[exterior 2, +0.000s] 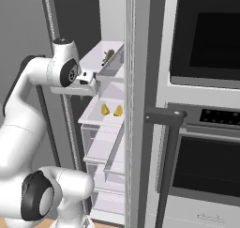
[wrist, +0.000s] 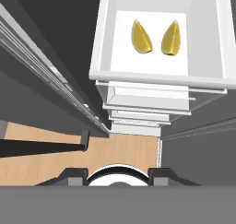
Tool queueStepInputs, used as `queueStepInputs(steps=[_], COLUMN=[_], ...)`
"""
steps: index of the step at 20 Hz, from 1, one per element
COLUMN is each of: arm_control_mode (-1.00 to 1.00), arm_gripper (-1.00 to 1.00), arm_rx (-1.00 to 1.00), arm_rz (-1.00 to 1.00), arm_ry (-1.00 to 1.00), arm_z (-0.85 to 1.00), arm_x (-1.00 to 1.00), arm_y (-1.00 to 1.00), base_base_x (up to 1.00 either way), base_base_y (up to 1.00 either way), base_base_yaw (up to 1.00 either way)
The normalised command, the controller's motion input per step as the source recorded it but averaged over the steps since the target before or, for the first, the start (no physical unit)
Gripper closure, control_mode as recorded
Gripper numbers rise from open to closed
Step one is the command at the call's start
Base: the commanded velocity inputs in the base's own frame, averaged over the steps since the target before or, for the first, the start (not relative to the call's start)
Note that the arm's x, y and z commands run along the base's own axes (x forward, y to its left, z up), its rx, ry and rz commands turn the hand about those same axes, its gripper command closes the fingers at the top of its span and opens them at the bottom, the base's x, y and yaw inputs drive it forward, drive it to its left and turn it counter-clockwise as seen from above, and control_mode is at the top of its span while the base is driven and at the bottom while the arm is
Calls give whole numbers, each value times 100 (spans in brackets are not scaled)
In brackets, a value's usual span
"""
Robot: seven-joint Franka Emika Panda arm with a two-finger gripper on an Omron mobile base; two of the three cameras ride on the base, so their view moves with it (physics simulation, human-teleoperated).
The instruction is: Place one lemon wedge and one fish in each tupperware on the nearby counter, to pack two identical lunches.
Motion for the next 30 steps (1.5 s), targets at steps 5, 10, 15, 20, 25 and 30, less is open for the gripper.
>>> queueStepInputs(steps=[5,10,15,20,25,30], arm_control_mode=[-100,-100,-100,-100,-100,-100], arm_gripper=[-100,-100,-100,-100,-100,-100], arm_rx=[0,0,2,1,0,0], arm_rz=[0,-1,-4,-3,0,2], arm_ry=[3,11,12,1,0,1], arm_z=[-9,-33,-53,-63,-24,0], arm_x=[-8,-4,0,20,42,96], arm_y=[-3,-6,-12,-33,-41,-58], base_base_x=[0,0,0,0,0,0], base_base_y=[0,0,0,0,0,0], base_base_yaw=[0,0,0,0,0,0])
